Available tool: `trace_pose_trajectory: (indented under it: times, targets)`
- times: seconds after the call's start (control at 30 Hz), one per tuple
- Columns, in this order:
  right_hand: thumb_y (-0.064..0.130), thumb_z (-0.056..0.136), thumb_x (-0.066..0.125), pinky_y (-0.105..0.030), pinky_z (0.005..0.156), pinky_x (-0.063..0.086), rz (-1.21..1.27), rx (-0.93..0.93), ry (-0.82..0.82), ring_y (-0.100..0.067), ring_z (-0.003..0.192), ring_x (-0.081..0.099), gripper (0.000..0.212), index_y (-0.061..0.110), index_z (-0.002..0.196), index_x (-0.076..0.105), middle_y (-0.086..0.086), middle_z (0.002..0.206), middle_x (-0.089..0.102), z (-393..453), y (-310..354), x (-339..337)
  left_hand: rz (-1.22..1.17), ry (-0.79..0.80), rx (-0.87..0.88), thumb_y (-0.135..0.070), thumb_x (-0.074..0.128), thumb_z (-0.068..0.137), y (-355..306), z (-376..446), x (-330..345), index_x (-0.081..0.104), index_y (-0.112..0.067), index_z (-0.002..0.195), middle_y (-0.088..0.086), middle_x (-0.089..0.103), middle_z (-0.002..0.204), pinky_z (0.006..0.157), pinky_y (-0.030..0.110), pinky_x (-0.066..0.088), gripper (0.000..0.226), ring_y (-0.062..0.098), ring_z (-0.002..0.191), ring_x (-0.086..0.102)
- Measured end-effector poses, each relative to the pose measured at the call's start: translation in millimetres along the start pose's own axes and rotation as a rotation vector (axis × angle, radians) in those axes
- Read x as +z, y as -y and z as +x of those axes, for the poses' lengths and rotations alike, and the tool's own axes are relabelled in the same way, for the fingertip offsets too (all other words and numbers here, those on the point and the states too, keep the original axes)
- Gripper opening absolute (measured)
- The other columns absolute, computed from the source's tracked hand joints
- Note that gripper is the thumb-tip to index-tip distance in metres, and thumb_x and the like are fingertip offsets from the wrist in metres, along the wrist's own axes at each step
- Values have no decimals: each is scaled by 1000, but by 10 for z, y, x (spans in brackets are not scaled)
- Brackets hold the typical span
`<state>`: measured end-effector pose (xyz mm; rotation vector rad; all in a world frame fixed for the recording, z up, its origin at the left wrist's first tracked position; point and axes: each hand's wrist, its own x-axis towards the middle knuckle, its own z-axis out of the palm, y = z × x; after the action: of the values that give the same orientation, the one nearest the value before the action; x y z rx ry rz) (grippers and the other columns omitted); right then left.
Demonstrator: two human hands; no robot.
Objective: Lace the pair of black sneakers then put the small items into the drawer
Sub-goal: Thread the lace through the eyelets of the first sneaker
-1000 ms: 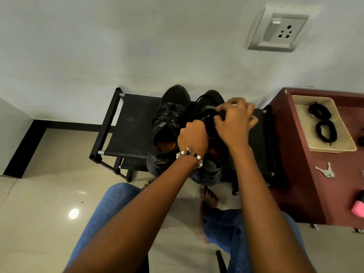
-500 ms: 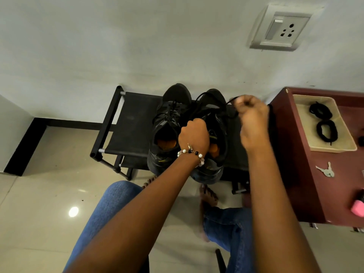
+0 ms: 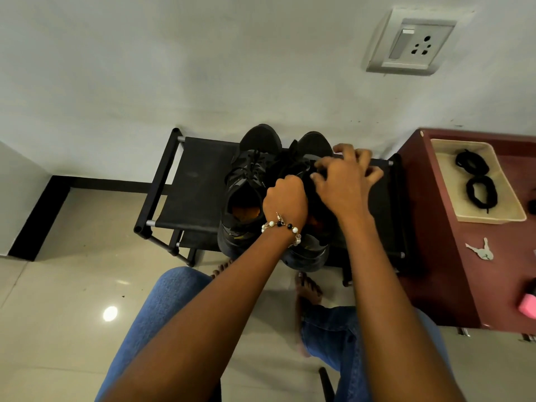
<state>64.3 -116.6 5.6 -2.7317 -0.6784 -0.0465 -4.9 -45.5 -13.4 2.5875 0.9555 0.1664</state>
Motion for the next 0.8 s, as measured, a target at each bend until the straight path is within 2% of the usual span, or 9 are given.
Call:
trace_pose_trajectory:
  times: [0.13, 0.23, 0.33, 0.43, 0.53, 0.6, 0.67, 0.73, 0.8]
  targets:
    - [29, 91, 61, -49, 99, 23, -33, -1, -16, -23, 127, 32, 17, 28, 101, 74, 6, 130, 53, -16, 29, 180, 7, -5, 3, -9, 38, 101, 4, 3, 11, 57, -1, 103, 16, 63, 102, 60, 31, 38, 21, 35, 92, 63]
    - [24, 86, 67, -42, 96, 27, 222, 73, -89, -18, 120, 44, 9, 27, 87, 75, 12, 113, 65, -9, -23, 166, 6, -6, -3, -8, 38, 101, -10, -6, -2, 57, -1, 103, 16, 62, 101, 60, 31, 37, 21, 36, 93, 63]
    - [9, 82, 69, -44, 97, 49, 969, 275, -132, -18, 100, 66, 10, 16, 85, 77, 3, 94, 74, 16, -49, 4, -8, -14, -2, -7, 39, 100, -11, -13, -2, 56, 0, 99, 17, 62, 99, 60, 32, 36, 19, 37, 91, 62]
    - [-3, 91, 54, -44, 86, 55, 1802, 406, -189, -30, 85, 68, 16, 7, 82, 64, -8, 81, 71, 48, -105, -276, -21, -28, -1, -8, 41, 100, -8, -16, 6, 57, -2, 95, 15, 63, 95, 58, 31, 37, 18, 35, 87, 63]
    - [4, 95, 44, -32, 64, 47, 2145, 343, -237, -20, 64, 57, 16, 12, 85, 52, -6, 74, 60, 53, -238, -473, -13, -31, 6, -10, 41, 100, -11, -17, 20, 57, -3, 94, 14, 63, 94, 57, 30, 37, 18, 33, 85, 64]
    - [6, 96, 42, -26, 52, 36, 1993, 330, -303, -16, 54, 45, 16, 15, 86, 51, -3, 66, 56, 55, -301, -500, -8, -35, 9, -11, 41, 100, -4, -15, 27, 57, -4, 95, 13, 64, 94, 57, 30, 37, 18, 32, 85, 64]
    - [11, 95, 50, -28, 50, 39, 1460, 307, -301, -14, 55, 51, 10, 17, 94, 57, 3, 64, 60, 98, -321, -430, -7, -35, 9, -11, 41, 100, -1, -15, 28, 57, -4, 95, 13, 63, 93, 57, 29, 37, 18, 32, 85, 64]
    - [29, 87, 62, -36, 71, 52, 815, 181, -173, -17, 79, 64, 19, 24, 106, 65, 4, 83, 68, 124, -297, -284, 0, -31, 7, -9, 41, 100, -5, -21, 21, 57, -3, 96, 14, 63, 94, 58, 30, 37, 17, 33, 86, 64]
    - [40, 82, 64, -47, 93, 46, 369, 45, 6, -25, 110, 58, 34, 29, 114, 66, 0, 113, 66, 107, -202, -129, -5, -28, 7, -9, 41, 100, -5, -18, 17, 57, -2, 99, 15, 63, 98, 59, 32, 38, 18, 35, 89, 64]
